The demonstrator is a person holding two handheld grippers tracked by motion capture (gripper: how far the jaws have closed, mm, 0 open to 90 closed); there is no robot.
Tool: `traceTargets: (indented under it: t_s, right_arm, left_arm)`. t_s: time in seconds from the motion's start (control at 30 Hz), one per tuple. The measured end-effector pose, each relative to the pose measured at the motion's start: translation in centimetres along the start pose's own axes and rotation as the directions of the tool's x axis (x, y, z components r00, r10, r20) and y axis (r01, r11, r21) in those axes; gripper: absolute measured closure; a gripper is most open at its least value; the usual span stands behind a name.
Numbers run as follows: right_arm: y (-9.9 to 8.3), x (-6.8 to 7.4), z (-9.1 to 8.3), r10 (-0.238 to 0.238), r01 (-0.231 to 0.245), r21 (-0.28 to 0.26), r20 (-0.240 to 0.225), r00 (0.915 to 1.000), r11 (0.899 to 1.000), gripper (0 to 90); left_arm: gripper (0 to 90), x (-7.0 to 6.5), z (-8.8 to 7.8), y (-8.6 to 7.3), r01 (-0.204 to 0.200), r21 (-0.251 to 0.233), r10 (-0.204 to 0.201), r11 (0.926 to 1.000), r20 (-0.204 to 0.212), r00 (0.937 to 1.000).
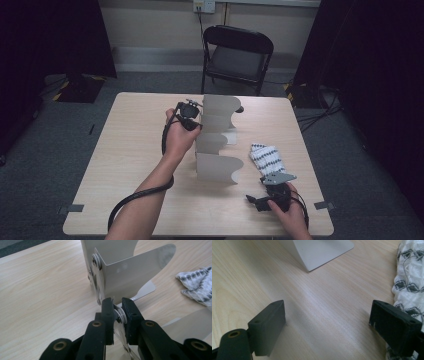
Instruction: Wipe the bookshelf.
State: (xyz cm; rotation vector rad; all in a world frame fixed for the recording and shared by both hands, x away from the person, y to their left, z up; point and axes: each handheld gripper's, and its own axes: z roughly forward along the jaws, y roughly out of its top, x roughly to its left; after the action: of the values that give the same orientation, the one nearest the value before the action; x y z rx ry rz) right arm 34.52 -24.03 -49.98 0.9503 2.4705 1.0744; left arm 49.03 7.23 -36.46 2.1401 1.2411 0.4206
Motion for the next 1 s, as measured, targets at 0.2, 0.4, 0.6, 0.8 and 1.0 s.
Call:
traceTargets:
  t_s: [0.2, 0.4, 0.6, 0.8, 1.0]
  right_arm:
    - [0.0, 0.0, 0.0, -0.001, 0.001, 0.000, -0.001, 1.0000, 1.000, 12.8]
    - [0.0, 0.0, 0.0, 0.000, 0.000, 0.000, -0.001, 1.0000, 1.000, 12.8]
    - [0.0, 0.0, 0.0, 0.001, -0.001, 0.000, -0.001, 1.0000, 1.000, 12.8]
    - [0.0, 0.0, 0.0, 0.000, 0.000, 0.000, -0.001, 1.0000, 1.000, 12.7]
    - [0.0, 0.0, 0.0, 0.000, 0.000, 0.000, -0.001, 1.0000, 1.000, 12.8]
  left_arm:
    - [83.8, 0.1, -0.2, 0.1, 0.051, 0.001, -0.051, 0.9987, -0.026, 0.9984]
    - [84.8, 0.1, -0.5, 0.7, 0.068, -0.017, -0.069, 0.9975, -0.018, 0.9975]
    - [85.4, -0.4, -1.8, 2.2, 0.036, -0.047, -0.036, 0.9983, -0.017, 0.9992]
    - [85.3, -0.6, -2.5, 2.6, -0.002, -0.040, 0.002, 0.9992, 0.002, 1.0000]
    - [85.3, -0.6, -3.2, 2.4, -0.016, -0.029, 0.017, 0.9994, 0.048, 0.9987]
